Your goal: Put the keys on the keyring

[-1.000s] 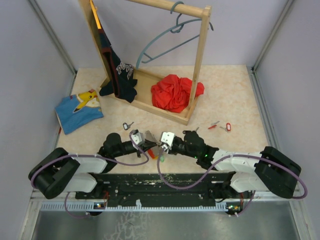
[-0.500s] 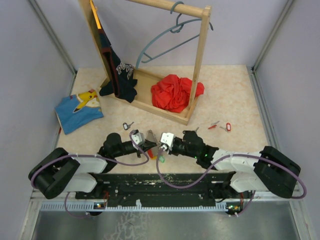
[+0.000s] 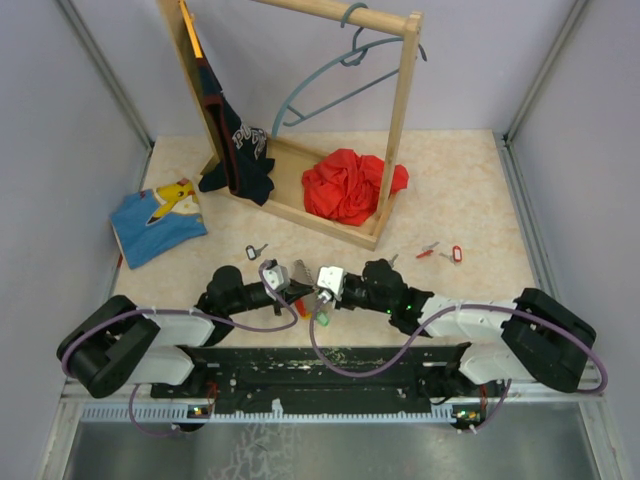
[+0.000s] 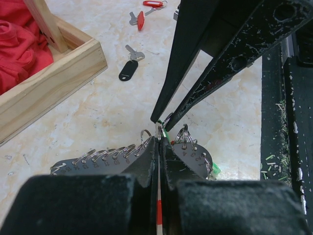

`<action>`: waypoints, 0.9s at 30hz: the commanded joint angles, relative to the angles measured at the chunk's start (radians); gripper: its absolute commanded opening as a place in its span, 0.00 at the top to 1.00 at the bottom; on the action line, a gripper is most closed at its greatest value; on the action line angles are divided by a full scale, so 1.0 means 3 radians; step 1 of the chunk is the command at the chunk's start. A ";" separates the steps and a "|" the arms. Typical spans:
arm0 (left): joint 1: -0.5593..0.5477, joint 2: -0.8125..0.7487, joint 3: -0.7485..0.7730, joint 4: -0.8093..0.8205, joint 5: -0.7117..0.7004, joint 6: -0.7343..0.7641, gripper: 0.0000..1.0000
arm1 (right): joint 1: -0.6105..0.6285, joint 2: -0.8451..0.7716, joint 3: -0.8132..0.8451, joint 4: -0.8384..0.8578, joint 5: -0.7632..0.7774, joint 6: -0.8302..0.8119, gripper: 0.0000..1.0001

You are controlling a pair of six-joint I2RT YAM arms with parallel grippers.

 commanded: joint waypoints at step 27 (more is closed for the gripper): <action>0.0006 0.0141 -0.0105 0.0695 -0.0266 -0.0418 0.99 | 0.0220 0.0028 0.0259 -0.0170 0.0431 -0.0760 1.00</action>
